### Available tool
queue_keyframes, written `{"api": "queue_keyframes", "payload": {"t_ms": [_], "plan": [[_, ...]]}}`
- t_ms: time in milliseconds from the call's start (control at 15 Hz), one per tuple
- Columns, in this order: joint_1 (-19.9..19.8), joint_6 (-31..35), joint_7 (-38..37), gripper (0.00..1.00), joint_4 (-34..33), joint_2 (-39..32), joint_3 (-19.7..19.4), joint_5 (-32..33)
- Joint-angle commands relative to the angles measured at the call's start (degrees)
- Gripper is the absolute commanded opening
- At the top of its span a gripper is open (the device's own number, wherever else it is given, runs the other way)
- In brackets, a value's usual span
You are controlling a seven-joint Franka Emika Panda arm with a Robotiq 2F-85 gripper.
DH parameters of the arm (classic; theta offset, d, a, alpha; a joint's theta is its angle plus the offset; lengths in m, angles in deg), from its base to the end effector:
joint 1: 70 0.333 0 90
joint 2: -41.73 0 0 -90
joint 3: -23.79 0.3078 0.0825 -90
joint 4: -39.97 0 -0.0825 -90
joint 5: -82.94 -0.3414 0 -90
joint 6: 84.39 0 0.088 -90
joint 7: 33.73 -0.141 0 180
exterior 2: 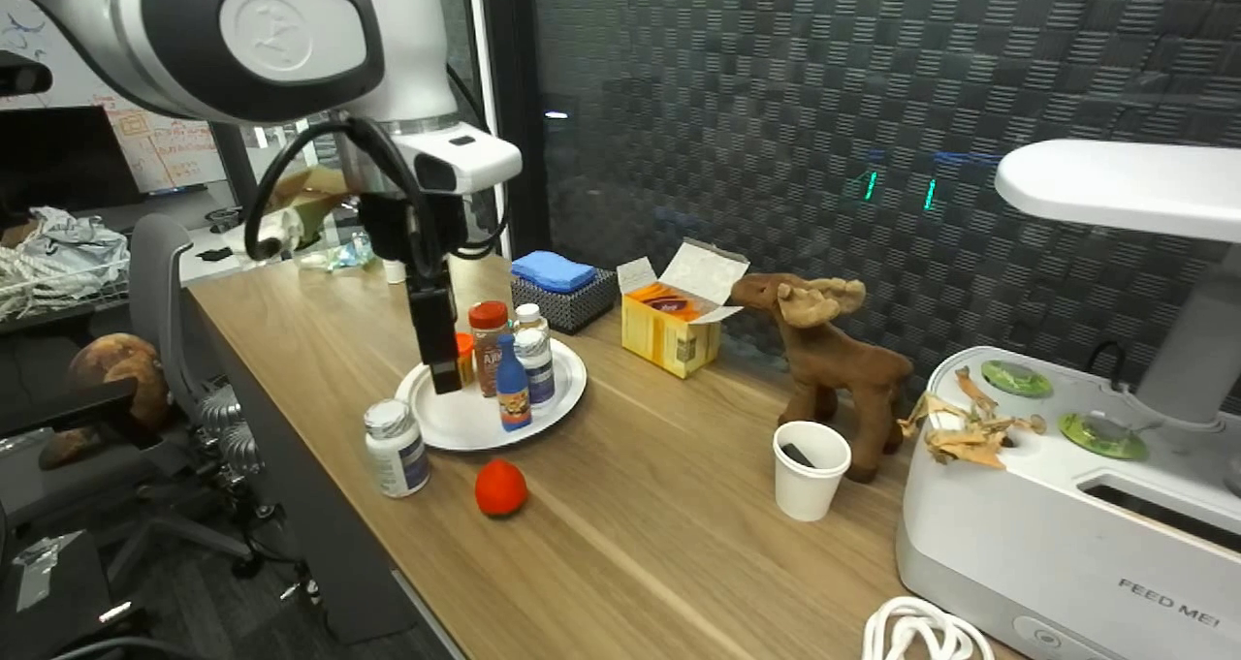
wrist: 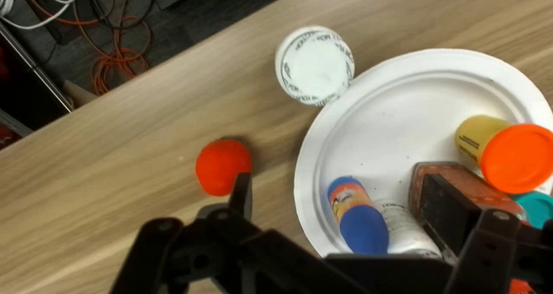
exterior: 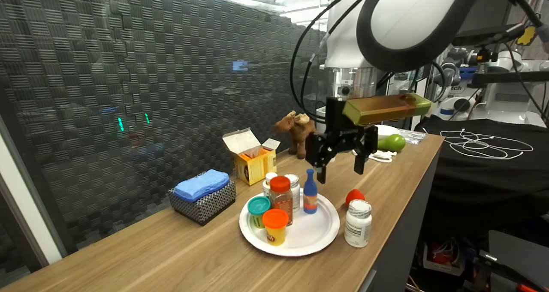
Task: Pick up all the objects surrounding the white plate and arrange them on the plate
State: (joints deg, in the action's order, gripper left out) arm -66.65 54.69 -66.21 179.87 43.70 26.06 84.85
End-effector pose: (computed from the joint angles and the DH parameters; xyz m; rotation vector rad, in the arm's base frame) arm 0.4506 0.0434 0.3061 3.0490 -0.6880 0.0415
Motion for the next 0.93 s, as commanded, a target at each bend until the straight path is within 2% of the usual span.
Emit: {"api": "queue_keyframes", "payload": {"t_ms": [0, 733, 800, 867], "plan": [[-0.32, 1.1, -1.45, 1.0, 3.71, 1.28, 0.47, -2.24], [-0.55, -0.67, 0.07, 1.0, 2.9, -2.88, 0.02, -8.25], [-0.51, -0.94, 0.16, 0.75, 2.68, -3.33, 0.01, -8.69], [-0.45, -1.23, -0.14, 0.74, 2.49, -3.69, 0.01, -8.86]]}}
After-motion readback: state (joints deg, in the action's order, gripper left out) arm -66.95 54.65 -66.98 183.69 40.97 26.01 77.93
